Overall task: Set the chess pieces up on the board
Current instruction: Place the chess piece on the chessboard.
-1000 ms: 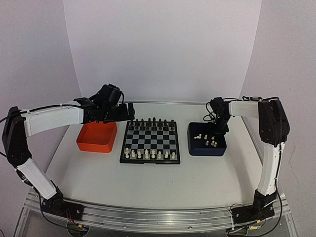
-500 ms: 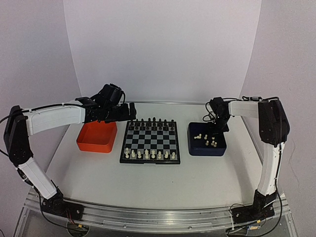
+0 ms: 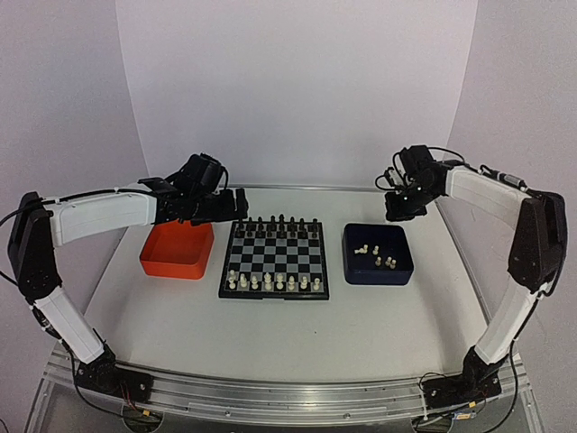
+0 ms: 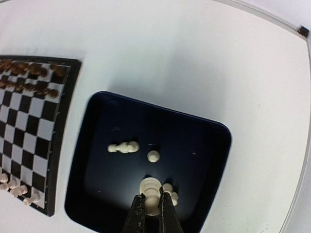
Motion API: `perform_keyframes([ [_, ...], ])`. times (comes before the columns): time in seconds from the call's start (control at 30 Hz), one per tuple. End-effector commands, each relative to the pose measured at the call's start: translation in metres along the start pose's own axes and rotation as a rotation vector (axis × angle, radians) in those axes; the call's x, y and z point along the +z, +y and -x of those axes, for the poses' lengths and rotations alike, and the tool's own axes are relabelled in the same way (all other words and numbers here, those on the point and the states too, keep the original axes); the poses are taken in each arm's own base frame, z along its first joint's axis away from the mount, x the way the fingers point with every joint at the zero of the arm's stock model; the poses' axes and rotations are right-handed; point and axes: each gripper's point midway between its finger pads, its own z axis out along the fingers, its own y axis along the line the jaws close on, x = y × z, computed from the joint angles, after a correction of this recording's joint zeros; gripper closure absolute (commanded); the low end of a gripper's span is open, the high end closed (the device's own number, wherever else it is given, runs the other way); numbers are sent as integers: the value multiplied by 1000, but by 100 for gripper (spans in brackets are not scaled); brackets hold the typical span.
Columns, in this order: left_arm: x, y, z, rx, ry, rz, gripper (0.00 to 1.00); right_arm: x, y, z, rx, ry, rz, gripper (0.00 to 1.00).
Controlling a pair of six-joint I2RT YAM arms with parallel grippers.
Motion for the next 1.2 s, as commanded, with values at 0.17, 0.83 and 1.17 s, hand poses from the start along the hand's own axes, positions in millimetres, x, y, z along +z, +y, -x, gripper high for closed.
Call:
perform_keyframes([
  [0.17,2,-8,10,-15,-8,-22,0,0,165,-35,-363,125,355,100],
  [0.83,9,-1,-3,4,36,12,0,61,207,-85,-446,326,364,100],
  [1.17,10,0,-7,8,48,18,0,81,198,-95,-498,346,256,98],
])
